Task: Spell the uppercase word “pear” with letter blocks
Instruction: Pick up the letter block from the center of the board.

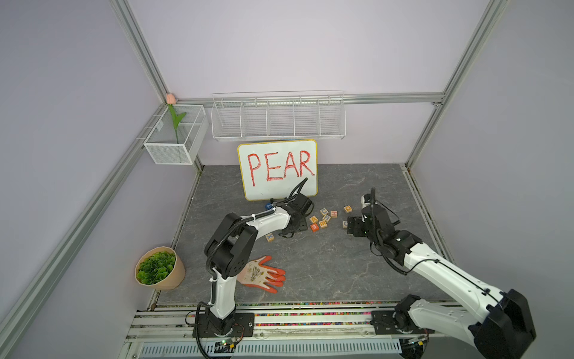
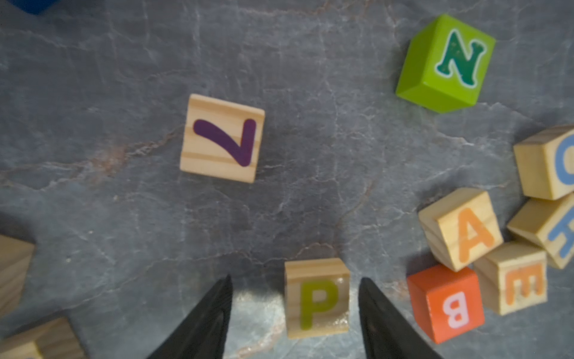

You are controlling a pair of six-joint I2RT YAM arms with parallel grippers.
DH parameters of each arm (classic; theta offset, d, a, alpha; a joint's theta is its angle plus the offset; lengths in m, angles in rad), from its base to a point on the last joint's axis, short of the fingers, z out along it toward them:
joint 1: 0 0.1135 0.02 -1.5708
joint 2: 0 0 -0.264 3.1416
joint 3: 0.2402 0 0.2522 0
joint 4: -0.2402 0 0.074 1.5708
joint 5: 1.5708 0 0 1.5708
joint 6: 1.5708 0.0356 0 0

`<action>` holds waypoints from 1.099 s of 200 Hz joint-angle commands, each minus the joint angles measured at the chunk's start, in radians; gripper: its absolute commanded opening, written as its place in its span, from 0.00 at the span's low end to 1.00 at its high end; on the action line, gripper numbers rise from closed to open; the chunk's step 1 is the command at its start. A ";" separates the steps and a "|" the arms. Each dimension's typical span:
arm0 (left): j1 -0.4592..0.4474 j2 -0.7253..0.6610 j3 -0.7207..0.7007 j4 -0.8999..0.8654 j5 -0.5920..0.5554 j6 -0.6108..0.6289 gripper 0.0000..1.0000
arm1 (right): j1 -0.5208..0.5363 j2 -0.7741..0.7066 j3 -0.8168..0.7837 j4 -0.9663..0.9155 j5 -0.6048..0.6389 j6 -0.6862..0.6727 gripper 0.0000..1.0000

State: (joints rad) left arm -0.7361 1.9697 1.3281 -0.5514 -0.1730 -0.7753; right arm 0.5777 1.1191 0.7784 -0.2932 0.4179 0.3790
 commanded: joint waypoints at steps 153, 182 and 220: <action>-0.081 -0.159 -0.101 -0.142 -0.012 0.027 0.26 | -0.001 0.022 -0.008 0.043 -0.021 -0.023 0.89; -0.109 -0.199 -0.165 -0.142 0.015 0.007 0.25 | -0.001 0.024 -0.007 0.045 -0.033 -0.019 0.89; -0.143 -0.240 -0.232 -0.137 0.038 -0.027 0.25 | 0.000 0.019 -0.010 0.041 -0.042 -0.009 0.89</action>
State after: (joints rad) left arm -0.8597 1.7721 1.1393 -0.6693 -0.1566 -0.7582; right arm 0.5777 1.1374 0.7784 -0.2718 0.3916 0.3660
